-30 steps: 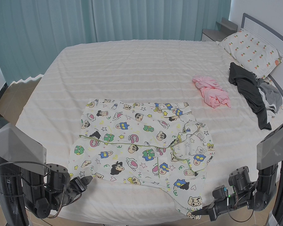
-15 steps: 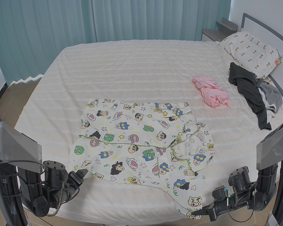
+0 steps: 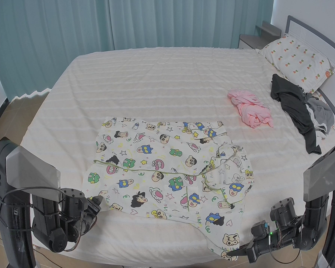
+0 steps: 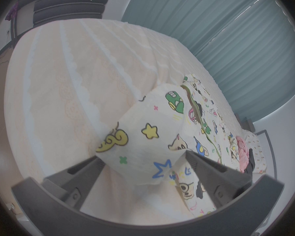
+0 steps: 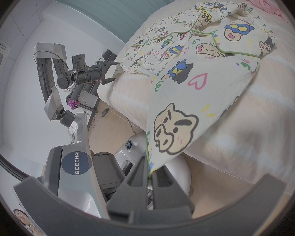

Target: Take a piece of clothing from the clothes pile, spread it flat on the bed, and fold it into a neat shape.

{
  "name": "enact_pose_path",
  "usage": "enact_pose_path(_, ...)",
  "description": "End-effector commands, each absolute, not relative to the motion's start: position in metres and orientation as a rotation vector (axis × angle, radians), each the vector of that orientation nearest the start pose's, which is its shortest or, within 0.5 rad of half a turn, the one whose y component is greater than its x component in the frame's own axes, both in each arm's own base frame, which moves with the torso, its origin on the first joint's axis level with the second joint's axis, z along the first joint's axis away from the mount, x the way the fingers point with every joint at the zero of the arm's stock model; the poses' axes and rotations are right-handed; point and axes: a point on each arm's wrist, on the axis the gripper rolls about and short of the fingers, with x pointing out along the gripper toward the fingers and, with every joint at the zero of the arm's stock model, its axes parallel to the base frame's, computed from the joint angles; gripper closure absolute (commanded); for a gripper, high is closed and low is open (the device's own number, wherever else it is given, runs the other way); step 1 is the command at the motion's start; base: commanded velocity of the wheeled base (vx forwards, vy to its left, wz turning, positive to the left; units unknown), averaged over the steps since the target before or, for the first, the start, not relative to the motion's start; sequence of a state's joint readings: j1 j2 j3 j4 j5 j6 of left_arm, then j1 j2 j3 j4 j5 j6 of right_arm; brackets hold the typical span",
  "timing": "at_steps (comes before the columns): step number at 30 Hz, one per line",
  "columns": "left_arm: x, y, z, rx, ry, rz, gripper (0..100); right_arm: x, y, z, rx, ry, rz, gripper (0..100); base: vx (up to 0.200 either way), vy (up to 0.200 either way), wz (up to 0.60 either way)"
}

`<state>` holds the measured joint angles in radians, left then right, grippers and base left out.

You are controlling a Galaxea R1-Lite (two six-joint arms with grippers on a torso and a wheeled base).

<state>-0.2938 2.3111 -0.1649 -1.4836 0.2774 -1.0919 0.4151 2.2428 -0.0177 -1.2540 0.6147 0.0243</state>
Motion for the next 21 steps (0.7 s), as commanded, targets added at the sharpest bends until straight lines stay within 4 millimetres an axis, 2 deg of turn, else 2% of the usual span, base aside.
enact_pose_path(1,0.245,-0.067,-0.030,-0.862,0.549,0.346,100,0.170,0.089,-0.031,0.122,1.037,0.931,100,0.000,0.000,0.00)
enact_pose_path(7,0.245,-0.063,-0.030,-0.859,0.537,0.368,100,0.169,0.089,-0.031,0.117,1.036,0.934,100,0.000,0.000,0.00)
enact_pose_path(12,0.246,-0.052,-0.029,-0.834,0.522,0.409,100,0.168,0.088,-0.031,0.114,1.049,0.932,100,0.000,0.000,0.00)
enact_pose_path(16,0.239,-0.043,-0.031,-0.775,0.547,0.432,100,0.164,0.086,-0.029,0.076,1.064,0.950,100,0.000,0.000,0.00)
enact_pose_path(21,0.227,-0.043,-0.031,-0.702,0.604,0.418,100,0.162,0.082,-0.028,0.054,1.073,0.954,100,0.000,0.000,0.00)
